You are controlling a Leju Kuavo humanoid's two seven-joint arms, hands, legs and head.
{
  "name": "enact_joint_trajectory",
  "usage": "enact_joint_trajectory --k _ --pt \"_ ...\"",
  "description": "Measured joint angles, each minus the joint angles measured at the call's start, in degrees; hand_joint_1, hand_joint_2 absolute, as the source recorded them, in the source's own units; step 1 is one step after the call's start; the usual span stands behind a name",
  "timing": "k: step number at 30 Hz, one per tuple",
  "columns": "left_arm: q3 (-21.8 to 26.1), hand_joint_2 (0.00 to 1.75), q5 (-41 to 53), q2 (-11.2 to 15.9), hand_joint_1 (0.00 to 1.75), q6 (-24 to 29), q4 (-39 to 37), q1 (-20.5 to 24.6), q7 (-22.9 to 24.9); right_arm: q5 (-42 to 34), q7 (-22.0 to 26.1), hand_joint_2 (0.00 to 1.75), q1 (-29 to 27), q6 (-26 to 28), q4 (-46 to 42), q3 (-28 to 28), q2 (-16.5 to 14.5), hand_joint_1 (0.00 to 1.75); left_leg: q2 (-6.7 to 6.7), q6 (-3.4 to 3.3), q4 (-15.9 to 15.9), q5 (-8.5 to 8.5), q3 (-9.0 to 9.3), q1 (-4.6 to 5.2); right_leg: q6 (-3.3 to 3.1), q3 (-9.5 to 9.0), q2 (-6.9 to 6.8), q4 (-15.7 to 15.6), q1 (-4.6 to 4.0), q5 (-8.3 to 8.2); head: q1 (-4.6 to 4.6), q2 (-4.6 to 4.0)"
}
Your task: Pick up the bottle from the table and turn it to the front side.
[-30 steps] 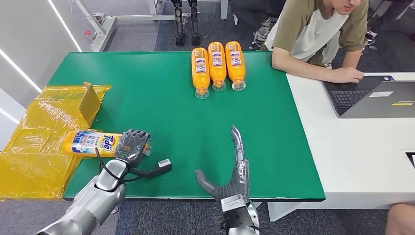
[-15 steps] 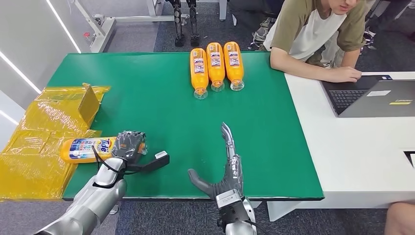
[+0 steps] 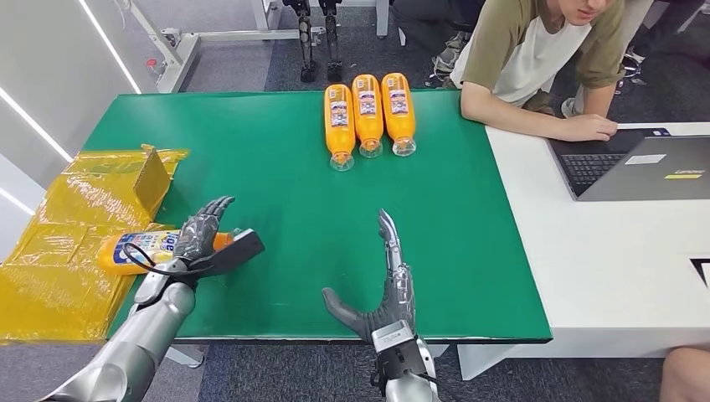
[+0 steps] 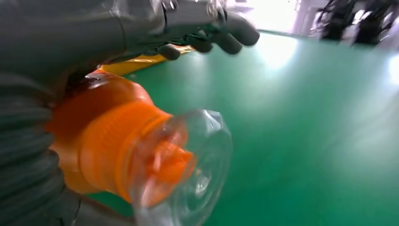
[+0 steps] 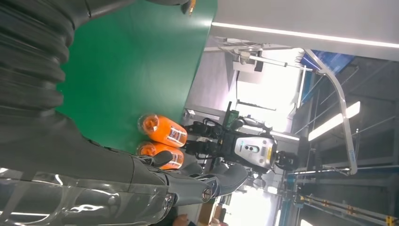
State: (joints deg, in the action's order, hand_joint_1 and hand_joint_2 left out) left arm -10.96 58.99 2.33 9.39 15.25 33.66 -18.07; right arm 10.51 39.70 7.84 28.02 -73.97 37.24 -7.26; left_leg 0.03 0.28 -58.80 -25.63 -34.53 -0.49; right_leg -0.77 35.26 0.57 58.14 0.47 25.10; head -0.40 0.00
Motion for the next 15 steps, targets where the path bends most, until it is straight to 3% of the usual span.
enact_joint_trajectory --k 8,13,15 --pt "12.5 1.75 -13.8 0.2 0.00 -22.1 0.3 -1.2 -14.8 -0.1 0.1 1.75 0.1 -0.1 0.8 0.0 0.0 0.00 0.08 0.29 0.1 0.06 0.15 -0.07 -0.17 -0.10 -0.03 0.0 -0.03 0.05 -0.01 0.00" --pt "16.6 1.75 -16.7 0.2 0.00 -27.3 0.5 -1.8 -18.2 0.0 0.1 1.75 0.1 -0.1 0.8 0.0 0.0 0.00 0.07 0.33 0.1 0.07 0.14 -0.08 -0.18 -0.08 -0.02 0.0 -0.04 0.05 -0.01 0.00" --pt "17.6 1.75 -20.7 0.2 0.00 -33.3 1.6 -2.5 -20.3 0.1 0.1 1.75 0.0 -0.3 0.8 0.0 0.0 0.00 0.06 0.34 0.1 0.06 0.12 -0.08 -0.18 -0.04 -0.01 0.0 -0.04 0.05 0.00 0.00"
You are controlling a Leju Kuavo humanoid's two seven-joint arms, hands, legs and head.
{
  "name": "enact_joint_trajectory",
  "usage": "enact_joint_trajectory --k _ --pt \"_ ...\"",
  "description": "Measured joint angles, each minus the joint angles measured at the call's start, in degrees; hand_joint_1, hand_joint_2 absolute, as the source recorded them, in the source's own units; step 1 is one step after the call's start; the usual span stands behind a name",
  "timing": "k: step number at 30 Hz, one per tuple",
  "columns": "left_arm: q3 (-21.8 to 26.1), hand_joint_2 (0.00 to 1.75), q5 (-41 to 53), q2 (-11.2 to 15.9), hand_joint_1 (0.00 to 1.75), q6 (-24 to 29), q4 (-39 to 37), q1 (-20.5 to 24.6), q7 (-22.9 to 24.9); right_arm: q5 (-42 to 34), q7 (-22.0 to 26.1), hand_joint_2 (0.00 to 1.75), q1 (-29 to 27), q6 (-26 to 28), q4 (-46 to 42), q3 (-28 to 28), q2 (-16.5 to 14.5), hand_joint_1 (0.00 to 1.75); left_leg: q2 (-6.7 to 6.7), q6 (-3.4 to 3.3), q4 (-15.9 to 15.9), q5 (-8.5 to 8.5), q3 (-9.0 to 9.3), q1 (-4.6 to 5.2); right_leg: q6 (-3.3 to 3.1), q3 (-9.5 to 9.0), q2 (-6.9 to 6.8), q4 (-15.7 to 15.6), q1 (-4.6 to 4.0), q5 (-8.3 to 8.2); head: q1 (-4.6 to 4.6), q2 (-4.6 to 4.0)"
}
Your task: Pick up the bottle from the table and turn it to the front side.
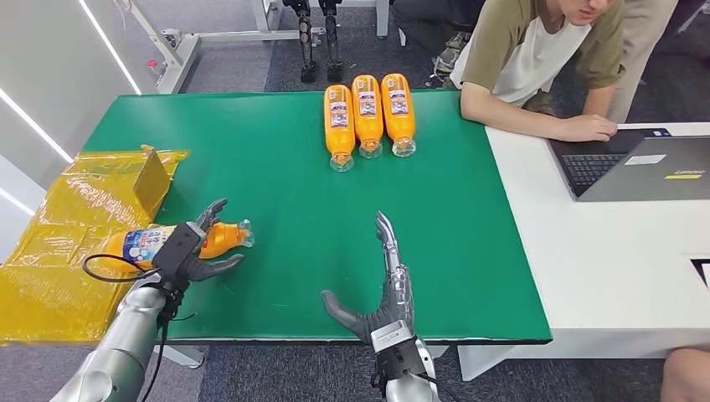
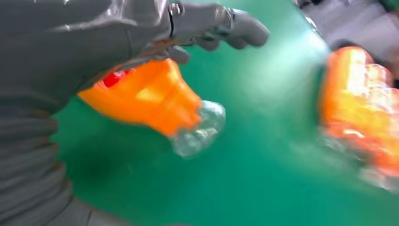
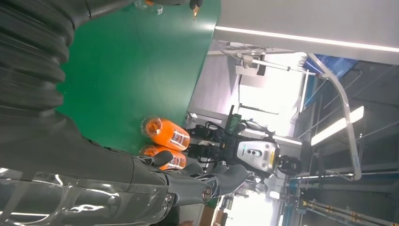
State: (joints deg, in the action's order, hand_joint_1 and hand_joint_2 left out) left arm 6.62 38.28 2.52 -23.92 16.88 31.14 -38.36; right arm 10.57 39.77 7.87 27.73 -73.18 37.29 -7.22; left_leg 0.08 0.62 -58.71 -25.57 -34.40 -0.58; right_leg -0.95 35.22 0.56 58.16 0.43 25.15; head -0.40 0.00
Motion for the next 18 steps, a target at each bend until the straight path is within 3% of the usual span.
enact_joint_trajectory --k 3,6,10,18 --pt "0.2 1.75 -12.3 -0.2 0.00 -10.8 5.3 -2.3 -1.7 0.3 0.0 1.75 -0.2 -0.4 0.0 0.0 0.0 0.00 -0.02 0.00 0.0 0.00 -0.12 -0.01 0.00 0.12 0.01 0.0 -0.01 0.00 -0.01 0.00" --pt "-1.3 1.75 -25.4 -0.3 0.00 -15.9 12.7 -4.3 -1.9 0.9 0.0 1.75 -0.4 -0.7 0.0 -0.1 0.0 0.00 -0.01 0.00 0.0 0.00 -0.22 -0.02 0.00 0.18 -0.01 0.0 -0.03 0.00 -0.01 0.00" --pt "-4.3 1.75 -35.0 -0.8 0.00 -16.3 24.5 -6.6 -1.9 1.7 0.0 1.75 -0.6 -0.9 0.0 -0.1 -0.1 0.00 0.04 -0.01 0.0 -0.01 -0.28 -0.02 0.01 0.21 -0.04 0.0 -0.03 0.00 -0.02 0.00" --pt "-6.4 1.75 -38.2 -3.7 0.00 -10.5 40.6 -7.0 -1.9 3.4 -0.6 1.75 -0.8 -0.9 -0.1 -0.7 -0.5 0.00 0.06 -0.02 -0.1 -0.01 -0.30 -0.01 0.02 0.23 -0.05 -0.1 -0.02 0.00 -0.01 0.00"
